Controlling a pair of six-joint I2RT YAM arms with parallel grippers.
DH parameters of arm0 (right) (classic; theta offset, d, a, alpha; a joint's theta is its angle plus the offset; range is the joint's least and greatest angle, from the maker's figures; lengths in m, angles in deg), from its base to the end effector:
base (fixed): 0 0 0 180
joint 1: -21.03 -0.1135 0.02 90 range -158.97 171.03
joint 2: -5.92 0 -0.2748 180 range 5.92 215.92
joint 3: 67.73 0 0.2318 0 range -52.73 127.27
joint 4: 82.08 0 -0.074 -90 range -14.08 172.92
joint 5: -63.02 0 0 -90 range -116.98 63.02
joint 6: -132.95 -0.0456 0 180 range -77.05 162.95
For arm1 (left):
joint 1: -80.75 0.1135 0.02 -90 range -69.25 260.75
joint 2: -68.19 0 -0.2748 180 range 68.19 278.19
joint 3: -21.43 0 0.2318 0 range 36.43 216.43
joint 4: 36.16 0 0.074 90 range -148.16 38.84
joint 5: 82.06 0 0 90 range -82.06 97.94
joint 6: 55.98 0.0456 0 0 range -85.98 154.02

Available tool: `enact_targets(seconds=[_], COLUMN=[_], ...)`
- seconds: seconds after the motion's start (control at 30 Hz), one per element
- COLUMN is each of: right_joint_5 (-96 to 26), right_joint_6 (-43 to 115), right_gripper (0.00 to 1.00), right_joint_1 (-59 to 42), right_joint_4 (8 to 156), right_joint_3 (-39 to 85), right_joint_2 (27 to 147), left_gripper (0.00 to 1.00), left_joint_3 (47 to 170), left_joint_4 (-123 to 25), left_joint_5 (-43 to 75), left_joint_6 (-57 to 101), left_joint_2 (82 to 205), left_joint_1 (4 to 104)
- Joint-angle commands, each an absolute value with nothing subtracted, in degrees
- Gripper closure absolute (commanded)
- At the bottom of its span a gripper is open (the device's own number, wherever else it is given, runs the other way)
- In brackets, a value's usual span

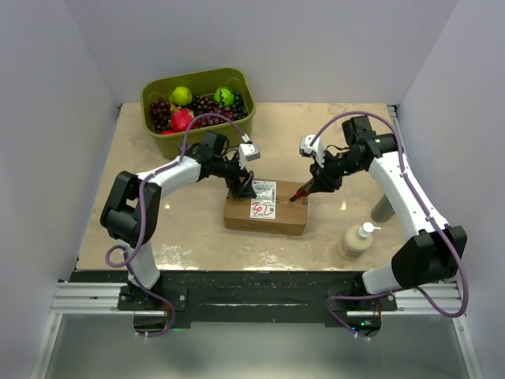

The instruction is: Unpack the express box

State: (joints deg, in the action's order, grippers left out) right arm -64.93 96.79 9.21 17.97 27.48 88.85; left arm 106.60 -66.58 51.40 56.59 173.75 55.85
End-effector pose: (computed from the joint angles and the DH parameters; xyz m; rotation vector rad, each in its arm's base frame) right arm 0.2433 0.0796 0.3338 -1.4865 1.9934 0.6208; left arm 0.3303 -0.1879 0.2145 1.2341 1.9895 -0.9404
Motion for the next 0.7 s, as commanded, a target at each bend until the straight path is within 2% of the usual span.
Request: enact_targets(seconds=[0.0, 0.23, 0.67], right_joint_5=[-51.15, -50.18, -46.49], right_joint_6=[99.11, 101.65, 106.23], right_gripper=[1.0, 1.0, 1.0], right_joint_1=[12.5, 14.43, 18.3], right_joint_4=[8.83, 5.41, 1.45], right_joint_3=[30.41, 32.79, 35.24], right_joint_2=[88.88, 90.03, 90.99], left_gripper=[0.15, 0.24, 0.27], left_joint_3=[105.43, 105.51, 106.3], left_joint_4=[-69.7, -70.85, -71.02], left_joint_5=[39.67, 39.76, 39.14], left_joint_6=[62.32, 64.52, 64.35], left_joint_2=[177.35, 177.79, 178.93], left_joint_1=[57.46, 57.46, 58.08])
